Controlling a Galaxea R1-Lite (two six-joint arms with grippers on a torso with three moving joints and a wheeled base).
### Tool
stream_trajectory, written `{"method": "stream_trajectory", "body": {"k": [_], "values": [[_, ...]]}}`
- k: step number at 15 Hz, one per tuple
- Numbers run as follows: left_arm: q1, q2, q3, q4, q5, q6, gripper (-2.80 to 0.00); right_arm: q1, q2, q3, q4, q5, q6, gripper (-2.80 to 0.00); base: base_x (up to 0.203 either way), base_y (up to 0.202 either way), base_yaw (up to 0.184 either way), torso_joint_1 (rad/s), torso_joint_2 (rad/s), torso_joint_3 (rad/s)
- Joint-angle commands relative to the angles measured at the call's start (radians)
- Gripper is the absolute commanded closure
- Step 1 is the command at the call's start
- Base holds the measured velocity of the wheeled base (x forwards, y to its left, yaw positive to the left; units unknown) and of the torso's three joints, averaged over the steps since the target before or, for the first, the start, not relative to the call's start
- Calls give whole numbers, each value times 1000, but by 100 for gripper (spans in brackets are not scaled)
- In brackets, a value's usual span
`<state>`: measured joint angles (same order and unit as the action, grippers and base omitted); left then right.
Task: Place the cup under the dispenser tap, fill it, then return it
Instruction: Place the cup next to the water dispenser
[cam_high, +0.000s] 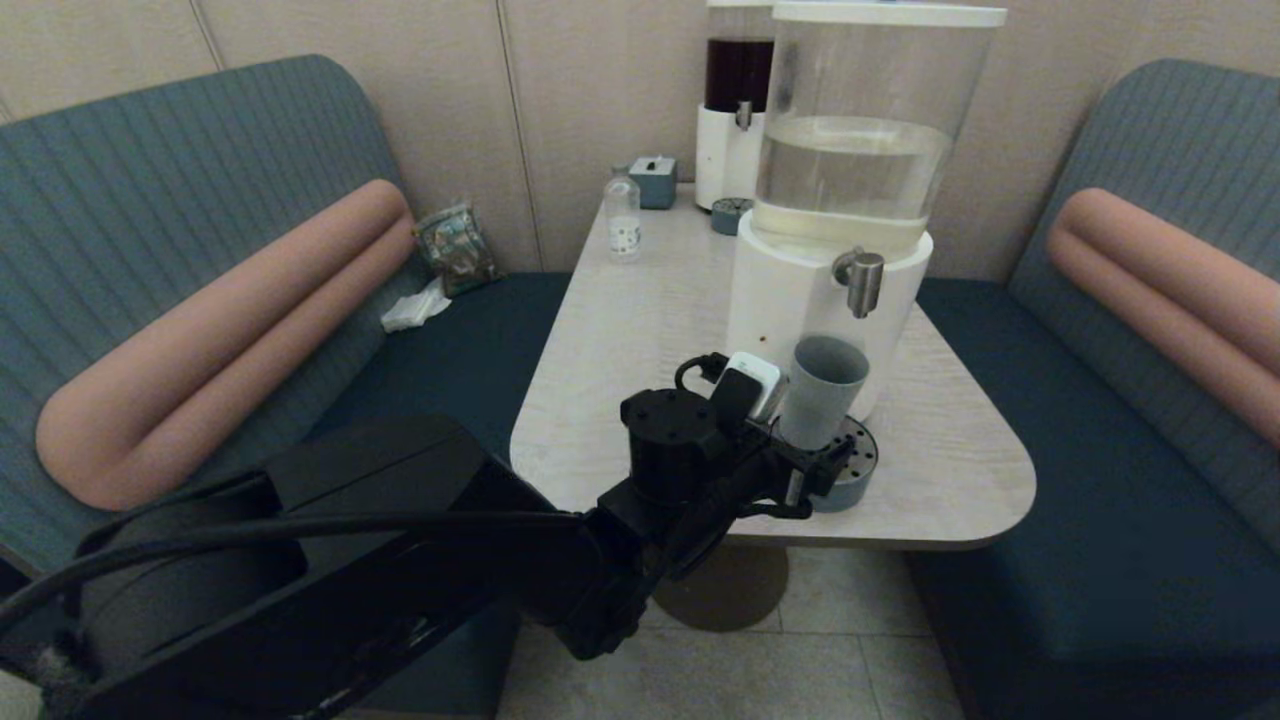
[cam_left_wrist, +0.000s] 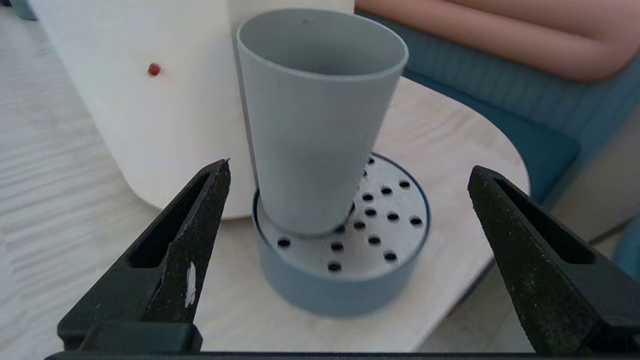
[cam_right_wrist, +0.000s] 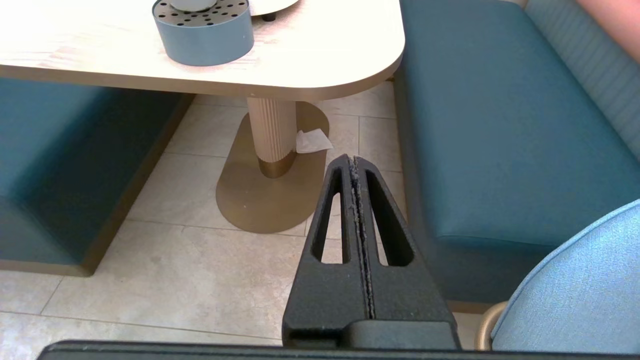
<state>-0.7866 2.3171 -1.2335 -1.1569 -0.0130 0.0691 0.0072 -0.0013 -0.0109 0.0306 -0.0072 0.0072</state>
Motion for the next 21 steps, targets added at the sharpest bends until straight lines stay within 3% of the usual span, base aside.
{"method": "stream_trajectory", "body": {"k": [1,16,21], "values": [[0,30,-50,6,1,1,-280,0,-2,0,0,0,0,0,0,0,0,0,0,0],[20,187,-397,169,60,3,-280,0,-2,0,0,0,0,0,0,0,0,0,0,0],[21,212,-428,182,64,0,-280,0,-2,0,0,0,0,0,0,0,0,0,0,0]]}}
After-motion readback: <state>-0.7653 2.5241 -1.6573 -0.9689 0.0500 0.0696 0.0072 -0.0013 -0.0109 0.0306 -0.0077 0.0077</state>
